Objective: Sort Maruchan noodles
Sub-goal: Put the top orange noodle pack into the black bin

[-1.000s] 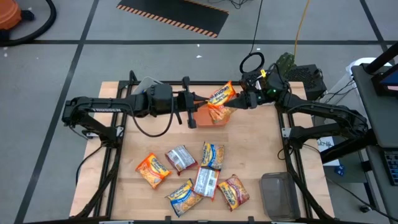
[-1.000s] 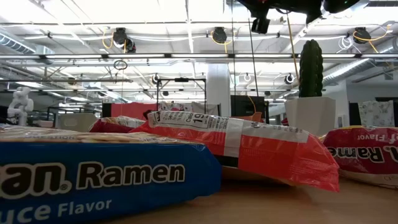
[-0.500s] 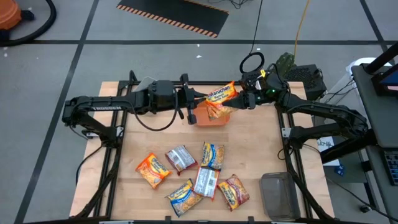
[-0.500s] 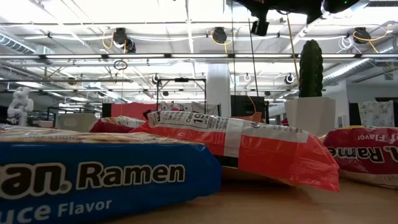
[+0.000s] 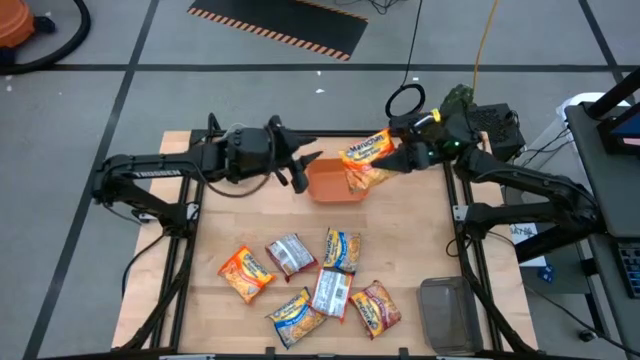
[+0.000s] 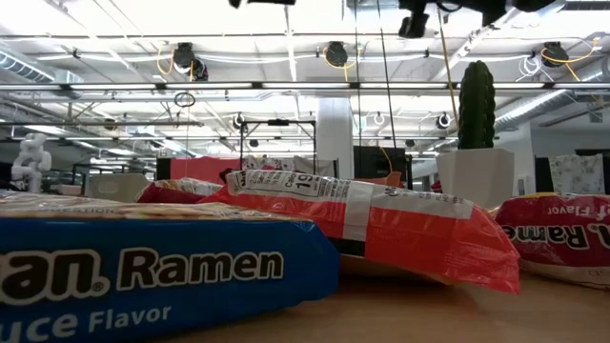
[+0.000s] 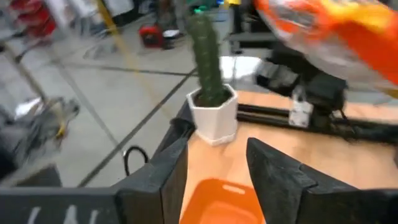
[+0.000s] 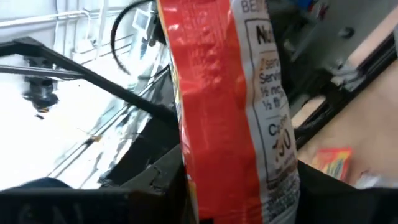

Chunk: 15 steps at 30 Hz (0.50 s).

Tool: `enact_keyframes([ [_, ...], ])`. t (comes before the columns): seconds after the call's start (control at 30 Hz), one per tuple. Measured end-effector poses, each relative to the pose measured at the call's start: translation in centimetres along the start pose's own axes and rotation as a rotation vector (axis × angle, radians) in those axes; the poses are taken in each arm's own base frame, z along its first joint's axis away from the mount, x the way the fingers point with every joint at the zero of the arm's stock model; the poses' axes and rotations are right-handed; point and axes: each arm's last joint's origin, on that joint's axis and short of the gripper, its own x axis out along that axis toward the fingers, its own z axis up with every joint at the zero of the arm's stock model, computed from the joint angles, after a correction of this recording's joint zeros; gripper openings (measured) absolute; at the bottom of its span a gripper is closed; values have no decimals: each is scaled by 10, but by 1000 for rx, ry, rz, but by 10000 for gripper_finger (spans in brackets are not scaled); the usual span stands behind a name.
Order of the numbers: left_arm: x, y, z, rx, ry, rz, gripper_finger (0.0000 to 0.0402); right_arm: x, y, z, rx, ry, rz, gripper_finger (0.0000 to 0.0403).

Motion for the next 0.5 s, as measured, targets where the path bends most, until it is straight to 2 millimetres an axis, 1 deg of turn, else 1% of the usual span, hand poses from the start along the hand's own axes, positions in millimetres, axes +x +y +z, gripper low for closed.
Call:
enact_keyframes([
  [0.13, -2, 6, -13, -129, 129, 55, 172, -10, 10, -8, 72, 96, 12, 144],
  [0.27, -4, 11, -25, -264, 243, 97, 172, -21, 20, -16, 84, 163, 25, 147],
  [0.4, -7, 12, -37, -343, 364, 140, 172, -31, 30, -24, 79, 219, 45, 147],
  [0.5, -10, 12, -42, -398, 410, 168, 173, -38, 32, -31, 97, 262, 20, 144],
])
